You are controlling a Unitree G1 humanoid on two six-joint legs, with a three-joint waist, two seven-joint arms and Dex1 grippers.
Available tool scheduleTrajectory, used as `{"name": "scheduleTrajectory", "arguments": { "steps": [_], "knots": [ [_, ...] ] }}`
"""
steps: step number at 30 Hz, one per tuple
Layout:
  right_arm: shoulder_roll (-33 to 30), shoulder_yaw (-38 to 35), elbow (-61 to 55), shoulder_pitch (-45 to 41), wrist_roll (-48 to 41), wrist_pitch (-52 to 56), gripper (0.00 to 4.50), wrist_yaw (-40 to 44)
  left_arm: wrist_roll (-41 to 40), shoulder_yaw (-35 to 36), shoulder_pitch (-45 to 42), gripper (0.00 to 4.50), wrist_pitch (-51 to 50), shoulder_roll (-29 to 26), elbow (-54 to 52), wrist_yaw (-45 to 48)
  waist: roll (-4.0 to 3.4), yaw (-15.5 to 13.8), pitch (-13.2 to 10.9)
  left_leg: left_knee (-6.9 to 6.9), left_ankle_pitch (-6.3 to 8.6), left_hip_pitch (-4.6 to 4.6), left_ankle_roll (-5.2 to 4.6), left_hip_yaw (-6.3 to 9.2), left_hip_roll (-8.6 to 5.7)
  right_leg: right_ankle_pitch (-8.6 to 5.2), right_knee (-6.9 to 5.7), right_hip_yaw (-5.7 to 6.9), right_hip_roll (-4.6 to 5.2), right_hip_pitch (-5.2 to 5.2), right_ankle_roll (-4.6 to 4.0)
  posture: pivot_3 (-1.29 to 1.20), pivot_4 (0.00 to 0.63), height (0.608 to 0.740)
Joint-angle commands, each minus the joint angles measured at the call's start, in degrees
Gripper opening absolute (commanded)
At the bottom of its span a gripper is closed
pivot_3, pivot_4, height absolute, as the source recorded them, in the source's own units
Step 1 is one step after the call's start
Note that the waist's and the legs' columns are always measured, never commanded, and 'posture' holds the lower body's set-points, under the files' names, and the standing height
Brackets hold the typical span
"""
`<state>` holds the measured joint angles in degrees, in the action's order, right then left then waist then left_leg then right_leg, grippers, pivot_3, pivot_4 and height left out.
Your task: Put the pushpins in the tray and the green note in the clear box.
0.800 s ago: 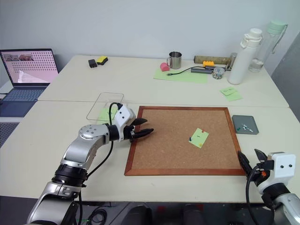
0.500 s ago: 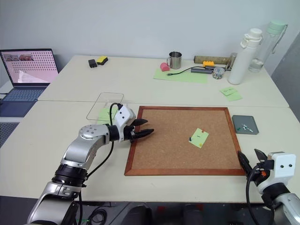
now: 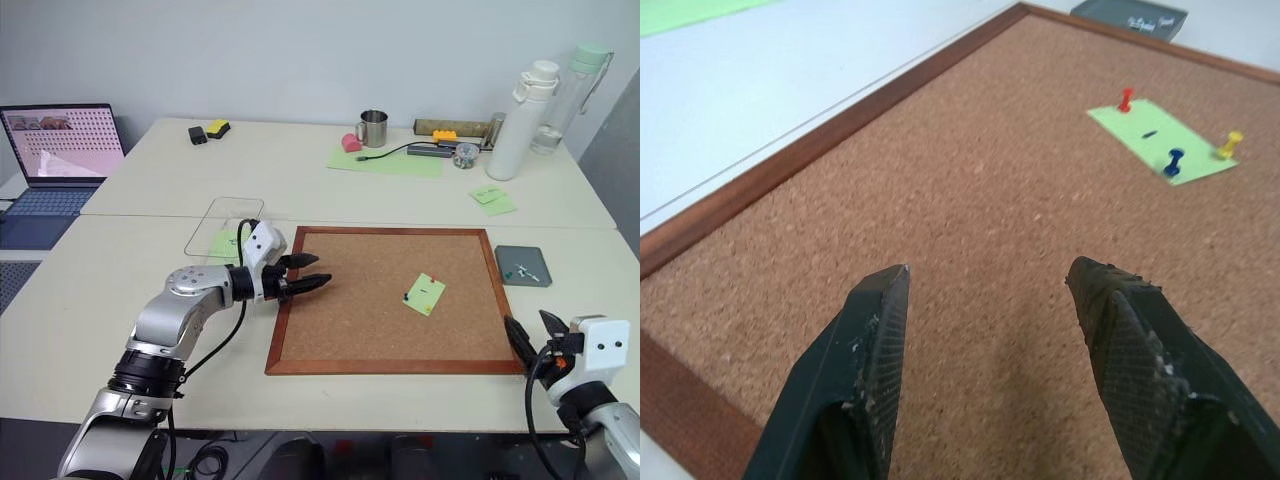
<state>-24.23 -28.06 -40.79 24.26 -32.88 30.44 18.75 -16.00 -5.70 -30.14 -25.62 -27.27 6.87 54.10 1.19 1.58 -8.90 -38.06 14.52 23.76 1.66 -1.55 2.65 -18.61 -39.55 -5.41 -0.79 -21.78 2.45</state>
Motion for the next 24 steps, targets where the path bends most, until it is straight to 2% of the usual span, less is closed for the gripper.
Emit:
{"name": "scheduleTrajectory", "arguments": {
  "steps": [1, 2, 3, 4, 15, 24],
  "knots": [
    [-1.9, 0.3, -0.9, -2.3, -1.2, 0.4, 3.04, 1.0, -3.2, 1.1, -0.7, 2.71, -1.0, 0.1, -3.7, 2.0, 0.00, 0.0, 0.0, 0.00, 0.00, 0.00, 0.00, -0.01, 0.00, 0.00, -0.01, 0.00, -0.01, 0.00, 0.00, 0.00, 0.150, 0.740],
    [-2.2, 0.6, -0.6, -3.1, -1.2, 0.6, 3.04, 1.2, -4.4, 1.2, -0.5, 2.71, -2.0, 0.0, -4.8, 2.6, 0.00, 0.0, 0.0, -0.01, 0.00, 0.00, 0.00, -0.01, 0.00, 0.00, 0.00, 0.01, -0.01, 0.00, 0.00, 0.00, 0.150, 0.740],
    [-2.5, 0.9, -0.2, -3.8, -1.2, 0.8, 3.04, 1.3, -5.1, 1.3, -0.4, 2.35, -2.7, 0.0, -5.4, 3.0, 0.00, 0.0, 0.0, -0.01, 0.00, 0.00, 0.00, -0.02, 0.00, 0.00, 0.00, 0.00, -0.01, 0.00, 0.00, 0.00, 0.150, 0.740],
    [-3.1, 1.4, 0.4, -5.0, -1.2, 1.0, 3.04, 1.6, -6.0, 1.2, -0.4, 2.34, -3.7, 0.0, -6.3, 3.4, 0.00, 0.0, 0.0, -0.02, 0.00, 0.00, 0.00, -0.02, -0.01, 0.00, -0.01, 0.00, 0.00, 0.00, 0.00, 0.00, 0.150, 0.740],
    [-5.1, 10.5, 8.2, -15.9, 1.9, 0.6, 3.04, 4.4, -6.0, -2.4, 1.3, 0.07, -4.1, 2.9, -10.0, 1.5, 0.00, 0.0, 0.0, -0.03, 0.00, -0.01, 0.00, 0.00, -0.03, 0.00, -0.02, -0.04, -0.02, 0.01, 0.00, 0.00, 0.150, 0.740],
    [-3.4, 19.1, 18.7, -27.5, 7.5, -0.8, 3.04, 4.8, 0.2, -8.3, 1.5, 0.07, 3.4, 6.4, -3.9, 1.0, -0.01, 0.0, 0.0, -0.06, 0.00, -0.01, 0.00, -0.01, -0.07, 0.01, -0.03, -0.03, -0.04, -0.01, -0.01, 0.00, 0.150, 0.740]
  ]
}}
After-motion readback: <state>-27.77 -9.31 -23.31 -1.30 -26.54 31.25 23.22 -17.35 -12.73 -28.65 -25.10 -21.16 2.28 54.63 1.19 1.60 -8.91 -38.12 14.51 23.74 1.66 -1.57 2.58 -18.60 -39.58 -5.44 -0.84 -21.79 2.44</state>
